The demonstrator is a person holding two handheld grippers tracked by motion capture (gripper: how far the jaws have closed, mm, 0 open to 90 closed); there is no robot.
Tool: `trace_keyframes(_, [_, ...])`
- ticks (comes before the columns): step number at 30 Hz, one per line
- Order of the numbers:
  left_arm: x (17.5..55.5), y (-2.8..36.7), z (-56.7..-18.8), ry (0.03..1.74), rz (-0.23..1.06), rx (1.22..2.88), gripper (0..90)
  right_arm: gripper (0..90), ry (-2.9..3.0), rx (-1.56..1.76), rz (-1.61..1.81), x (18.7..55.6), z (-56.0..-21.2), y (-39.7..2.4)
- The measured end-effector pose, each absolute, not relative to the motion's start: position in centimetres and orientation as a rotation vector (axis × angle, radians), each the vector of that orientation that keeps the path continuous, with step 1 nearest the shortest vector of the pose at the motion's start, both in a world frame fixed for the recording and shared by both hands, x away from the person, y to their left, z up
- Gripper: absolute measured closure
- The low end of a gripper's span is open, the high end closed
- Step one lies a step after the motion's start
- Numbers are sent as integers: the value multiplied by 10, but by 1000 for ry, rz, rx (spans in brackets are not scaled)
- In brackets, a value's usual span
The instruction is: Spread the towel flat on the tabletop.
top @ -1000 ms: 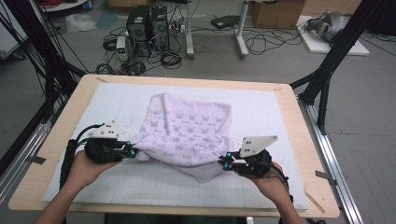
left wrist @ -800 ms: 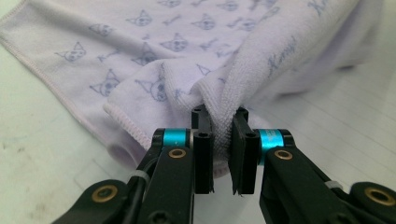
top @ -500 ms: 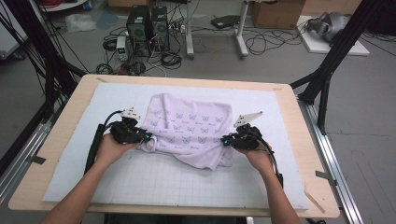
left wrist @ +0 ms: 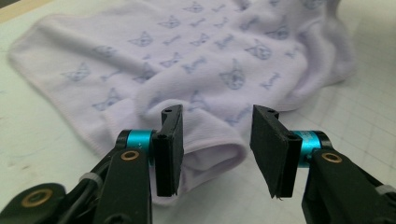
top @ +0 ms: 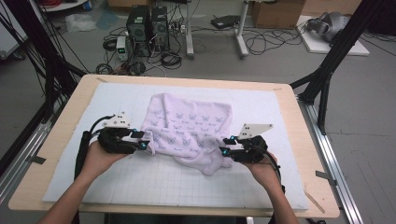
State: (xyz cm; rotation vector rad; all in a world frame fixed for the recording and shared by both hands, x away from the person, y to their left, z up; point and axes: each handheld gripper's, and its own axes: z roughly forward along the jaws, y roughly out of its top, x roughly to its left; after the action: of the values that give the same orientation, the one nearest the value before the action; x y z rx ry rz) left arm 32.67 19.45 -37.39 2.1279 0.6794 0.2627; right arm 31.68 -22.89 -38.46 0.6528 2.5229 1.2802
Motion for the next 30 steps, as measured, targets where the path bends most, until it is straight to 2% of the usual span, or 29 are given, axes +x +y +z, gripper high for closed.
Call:
trace_keyframes(5, [335,176,-394,686,245,2189,532,584,2519,621,1305,308,-393,-221])
trace_keyframes(8, [342,170,-407,708,253,2243,540,525,2553,608,1288,308,-401,-213])
trace_keyframes(10, [345,167,-413,717,263,2253,586,509,2574,611,1256,308,-406,-208])
trace_keyframes(11, [345,167,-413,717,273,2253,641,516,2585,610,1236,310,-409,-207])
trace_keyframes(12, [346,167,-413,710,280,2254,709,543,2592,621,1223,311,-412,-206])
trace_keyframes(14, [346,169,-413,708,248,2259,811,689,2610,632,1185,315,-418,-205])
trace_keyframes(16, [345,173,-410,706,246,2254,837,827,2632,625,1160,317,-420,-206])
trace_keyframes(17, [344,176,-408,708,239,2243,840,853,2636,620,1172,318,-420,-207])
trace_keyframes(30, [317,223,-360,680,264,2114,845,874,2502,629,1275,299,-370,-250])
